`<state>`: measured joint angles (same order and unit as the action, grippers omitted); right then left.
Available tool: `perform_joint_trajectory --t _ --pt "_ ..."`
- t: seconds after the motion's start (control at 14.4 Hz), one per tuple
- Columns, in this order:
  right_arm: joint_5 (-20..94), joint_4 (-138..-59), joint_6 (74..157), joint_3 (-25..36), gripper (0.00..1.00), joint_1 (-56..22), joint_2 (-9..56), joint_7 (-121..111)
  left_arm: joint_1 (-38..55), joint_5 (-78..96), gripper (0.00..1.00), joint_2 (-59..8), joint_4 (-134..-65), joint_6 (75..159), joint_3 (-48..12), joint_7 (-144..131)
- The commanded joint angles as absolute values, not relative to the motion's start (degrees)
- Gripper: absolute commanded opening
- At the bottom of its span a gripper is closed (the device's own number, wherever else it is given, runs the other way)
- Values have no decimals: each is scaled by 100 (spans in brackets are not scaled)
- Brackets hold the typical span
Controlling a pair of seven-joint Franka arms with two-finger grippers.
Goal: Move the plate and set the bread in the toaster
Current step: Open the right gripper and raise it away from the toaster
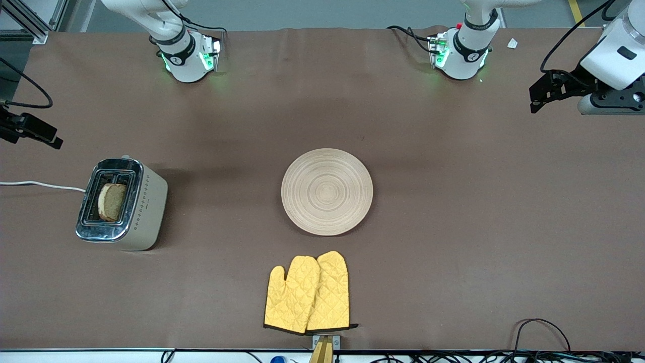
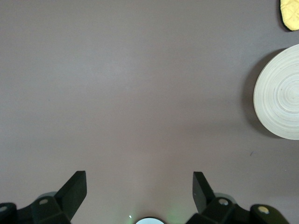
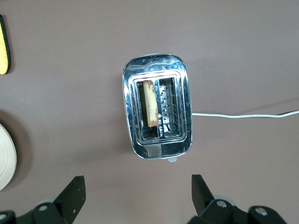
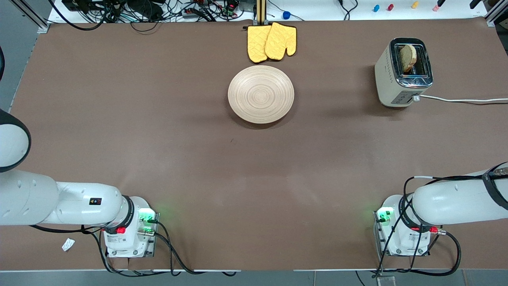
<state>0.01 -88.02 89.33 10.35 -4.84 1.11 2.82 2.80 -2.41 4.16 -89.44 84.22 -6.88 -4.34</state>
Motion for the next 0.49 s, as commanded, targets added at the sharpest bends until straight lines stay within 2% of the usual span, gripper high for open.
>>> perform_joint_trajectory --t 0.0,0.42 --pt "141 -8737 8921 1037 100 -501 44 79 246 -360 100 545 -9035 8525 -712 -352" --pt "97 -8552 8964 1020 100 -510 53 79 246 -360 100 483 -8947 8517 -712 -352"
